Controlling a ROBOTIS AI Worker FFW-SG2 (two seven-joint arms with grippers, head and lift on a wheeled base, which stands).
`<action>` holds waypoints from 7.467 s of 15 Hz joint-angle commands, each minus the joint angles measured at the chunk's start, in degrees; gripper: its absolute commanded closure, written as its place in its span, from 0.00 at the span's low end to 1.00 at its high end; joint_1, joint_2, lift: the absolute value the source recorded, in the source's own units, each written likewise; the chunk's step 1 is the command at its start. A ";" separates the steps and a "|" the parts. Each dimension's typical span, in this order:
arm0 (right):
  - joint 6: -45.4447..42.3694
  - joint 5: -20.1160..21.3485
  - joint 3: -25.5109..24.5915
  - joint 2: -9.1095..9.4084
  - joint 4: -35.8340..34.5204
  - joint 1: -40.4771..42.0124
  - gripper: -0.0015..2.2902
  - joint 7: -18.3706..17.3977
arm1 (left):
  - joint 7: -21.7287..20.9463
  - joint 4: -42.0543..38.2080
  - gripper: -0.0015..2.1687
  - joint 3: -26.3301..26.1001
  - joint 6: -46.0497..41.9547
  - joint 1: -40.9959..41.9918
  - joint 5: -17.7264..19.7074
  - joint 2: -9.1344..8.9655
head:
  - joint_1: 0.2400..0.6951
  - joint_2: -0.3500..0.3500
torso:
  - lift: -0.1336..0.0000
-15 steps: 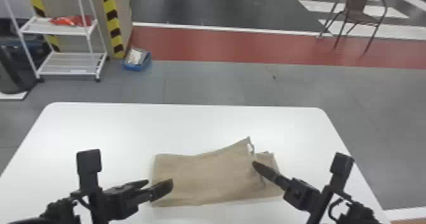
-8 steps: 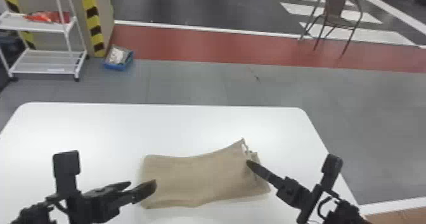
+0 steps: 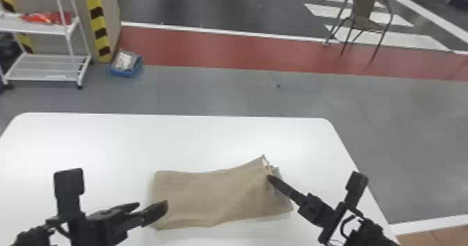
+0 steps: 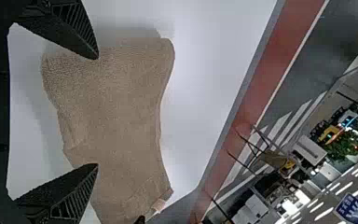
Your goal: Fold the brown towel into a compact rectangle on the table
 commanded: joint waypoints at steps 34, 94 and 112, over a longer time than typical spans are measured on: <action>-10.37 16.58 -4.47 -1.23 9.45 -6.20 0.04 -5.98 | -0.66 1.22 0.03 -2.46 -3.16 0.03 -1.32 0.19 | 1.00 0.00 | 1.00; 24.78 12.89 8.45 0.49 -8.57 -7.00 0.09 -14.42 | 17.27 33.82 0.79 -23.38 -51.50 -10.07 -24.69 -0.43 | 1.00 0.15 | 1.00; 29.88 26.25 9.59 0.09 11.47 -22.99 0.09 -15.12 | 18.77 34.26 0.79 -24.70 -49.22 -9.99 -27.42 -0.43 | 1.00 0.14 | 1.00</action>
